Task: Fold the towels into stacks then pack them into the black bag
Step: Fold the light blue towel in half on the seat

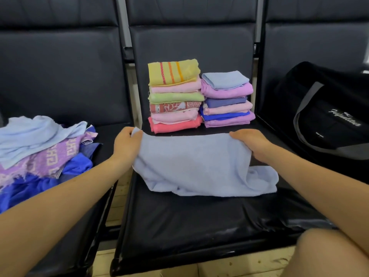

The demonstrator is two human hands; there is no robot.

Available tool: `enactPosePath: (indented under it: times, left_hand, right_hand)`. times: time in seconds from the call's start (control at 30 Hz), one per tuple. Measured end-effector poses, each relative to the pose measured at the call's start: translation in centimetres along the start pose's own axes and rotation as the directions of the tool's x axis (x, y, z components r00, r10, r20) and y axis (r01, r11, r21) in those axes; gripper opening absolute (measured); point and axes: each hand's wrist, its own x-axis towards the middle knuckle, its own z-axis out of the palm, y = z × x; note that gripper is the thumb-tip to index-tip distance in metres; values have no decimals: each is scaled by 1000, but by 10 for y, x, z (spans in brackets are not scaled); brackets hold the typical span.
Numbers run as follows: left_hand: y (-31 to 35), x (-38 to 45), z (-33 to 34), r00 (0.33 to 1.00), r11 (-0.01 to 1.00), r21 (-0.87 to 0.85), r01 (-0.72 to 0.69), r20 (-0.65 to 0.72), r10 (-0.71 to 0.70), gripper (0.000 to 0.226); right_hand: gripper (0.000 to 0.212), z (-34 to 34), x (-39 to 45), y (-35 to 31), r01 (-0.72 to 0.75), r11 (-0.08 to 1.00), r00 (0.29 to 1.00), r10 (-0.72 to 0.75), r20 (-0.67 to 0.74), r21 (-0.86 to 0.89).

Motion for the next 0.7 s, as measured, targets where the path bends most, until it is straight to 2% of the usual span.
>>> enactPosePath:
  times: [0.07,0.13,0.33,0.43,0.5,0.6,0.67,0.7]
  left_hand:
    - [-3,10,1,999,996,76,-35,-31,38,15]
    - [-7,18,4,998,990,136,-50,-43,56,15]
    - [-26,42,7,997,938,340,-66,-18,76,18]
    - [-43,49,14,997,880,471,-60,69,31,20]
    - [-49,49,20,991,860,510,-24,126,-47,31]
    - [-55,48,26,982,873,487,27,152,-115,53]
    - [-58,49,24,977,868,495,43,159,-139,66]
    - [-58,48,21,977,867,496,42,161,-139,69]
  right_hand:
    - [12,10,14,-3,104,986,993,-109,-37,-131]
    - [12,19,28,-6,171,942,980,-193,-50,-288]
    - [34,40,63,4,288,732,947,-313,71,-617]
    - [36,36,75,16,281,593,941,-326,94,-755]
    - [43,31,77,20,249,531,948,-306,91,-810]
    - [55,25,76,23,204,504,958,-280,65,-839]
    - [46,21,75,23,202,509,959,-278,63,-837]
    - [41,20,74,24,195,473,965,-250,82,-859]
